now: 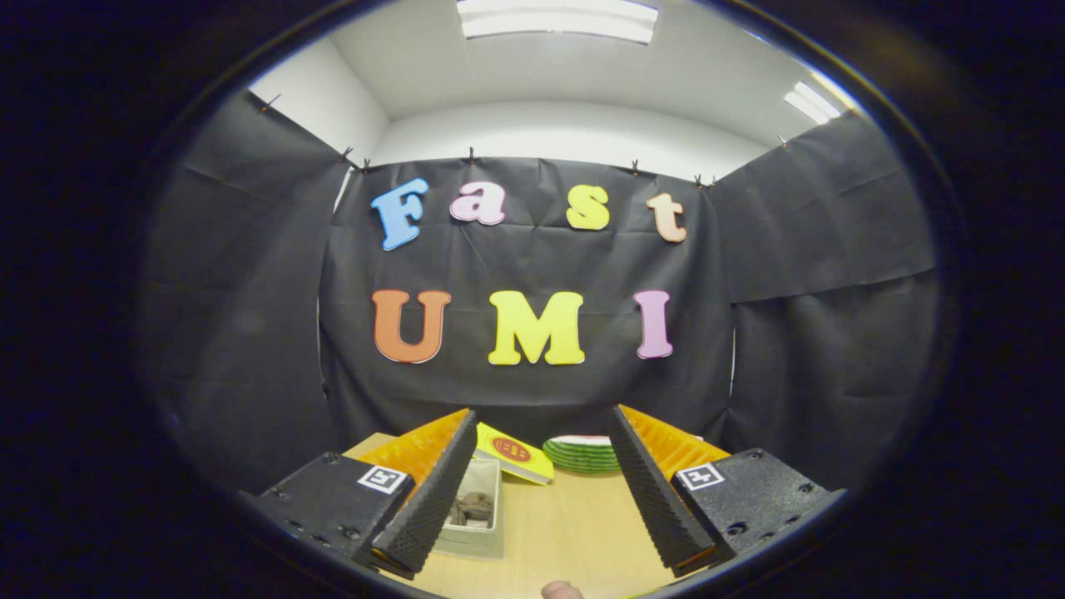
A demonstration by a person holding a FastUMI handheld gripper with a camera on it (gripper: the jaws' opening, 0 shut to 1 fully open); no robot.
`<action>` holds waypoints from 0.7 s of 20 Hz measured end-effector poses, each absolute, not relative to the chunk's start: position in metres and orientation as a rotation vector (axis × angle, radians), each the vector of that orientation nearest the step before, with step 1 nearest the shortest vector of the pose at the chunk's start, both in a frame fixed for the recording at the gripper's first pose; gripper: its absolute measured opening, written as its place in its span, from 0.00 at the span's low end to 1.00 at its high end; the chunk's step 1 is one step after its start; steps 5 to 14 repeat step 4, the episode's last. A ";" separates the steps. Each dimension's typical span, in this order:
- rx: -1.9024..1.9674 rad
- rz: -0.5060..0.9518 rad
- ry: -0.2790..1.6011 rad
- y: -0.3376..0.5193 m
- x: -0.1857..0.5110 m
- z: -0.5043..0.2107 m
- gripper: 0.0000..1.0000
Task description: Open the storage box then place both shoes into the box .Put the left shoe in first, then the right shoe, with the right side of both shoes facing outward in a uniform manner.
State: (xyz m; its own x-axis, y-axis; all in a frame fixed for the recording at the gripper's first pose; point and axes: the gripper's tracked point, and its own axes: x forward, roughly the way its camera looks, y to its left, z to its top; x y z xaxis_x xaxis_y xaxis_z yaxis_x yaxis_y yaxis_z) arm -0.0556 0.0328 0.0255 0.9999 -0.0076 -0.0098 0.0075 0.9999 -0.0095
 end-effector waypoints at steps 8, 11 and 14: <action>-0.014 0.003 0.036 0.036 -0.052 0.018 1.00; -0.014 0.003 0.036 0.036 -0.052 0.018 1.00; -0.014 0.003 0.036 0.036 -0.052 0.018 1.00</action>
